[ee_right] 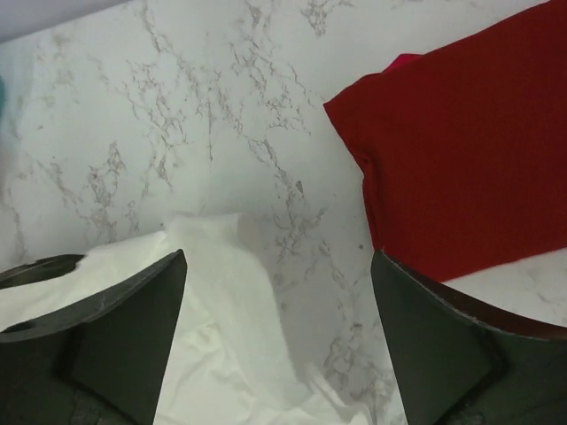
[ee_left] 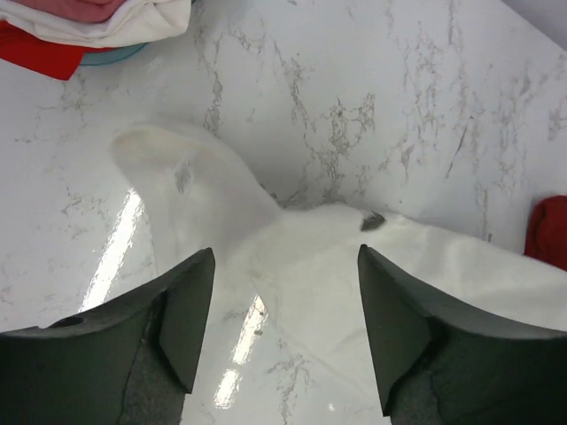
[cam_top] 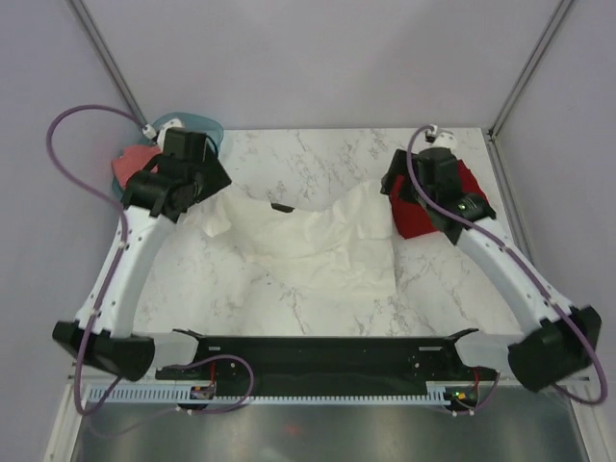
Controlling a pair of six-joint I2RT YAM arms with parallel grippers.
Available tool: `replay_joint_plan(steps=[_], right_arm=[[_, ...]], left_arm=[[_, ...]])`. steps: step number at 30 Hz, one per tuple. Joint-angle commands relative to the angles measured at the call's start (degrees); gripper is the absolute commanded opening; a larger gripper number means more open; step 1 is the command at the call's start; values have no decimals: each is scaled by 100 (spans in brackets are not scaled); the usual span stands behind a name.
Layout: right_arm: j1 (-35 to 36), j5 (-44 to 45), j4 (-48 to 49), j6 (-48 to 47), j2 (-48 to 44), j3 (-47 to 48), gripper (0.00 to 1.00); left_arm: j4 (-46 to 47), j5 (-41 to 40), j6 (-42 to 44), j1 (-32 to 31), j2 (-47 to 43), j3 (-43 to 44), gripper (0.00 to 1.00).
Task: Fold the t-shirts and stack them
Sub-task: Flatten the tshirt out
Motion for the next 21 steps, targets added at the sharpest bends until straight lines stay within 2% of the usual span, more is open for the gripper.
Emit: replay_joint_plan(steps=[1,5,7,8,10,11,15,19,21], right_arm=[[-29,-159,266,2,921,587,93],[-100,-53,835,266,1177,176,77],[-135,-44,1022,354,1353,52,70],[-170,-36,1144,398,1449,8,61],[-196,-35,1242,407,1800,7,54],[-223,-36,1277,451,1941,7,47],[-346,-62,1567,469,2748,-45,41],[-372,-62,1673,381,3461,95,38],[-390,-36,1673,372,3831,200,37]], left_arm=[[-21,-188,-102,102,686,538,75],[338,31,-480,93,337,-119,76],[1041,268,-647,93,-136,-971,76],[1321,522,-718,84,-278,-1287,76],[2068,769,-893,67,-673,-2192,76],[2271,953,-920,41,-771,-2465,76],[3027,1209,-1061,-4,-1018,-3598,75],[3976,1508,-834,-30,-1167,-4260,75],[4145,1553,-684,-30,-1133,-4427,75]])
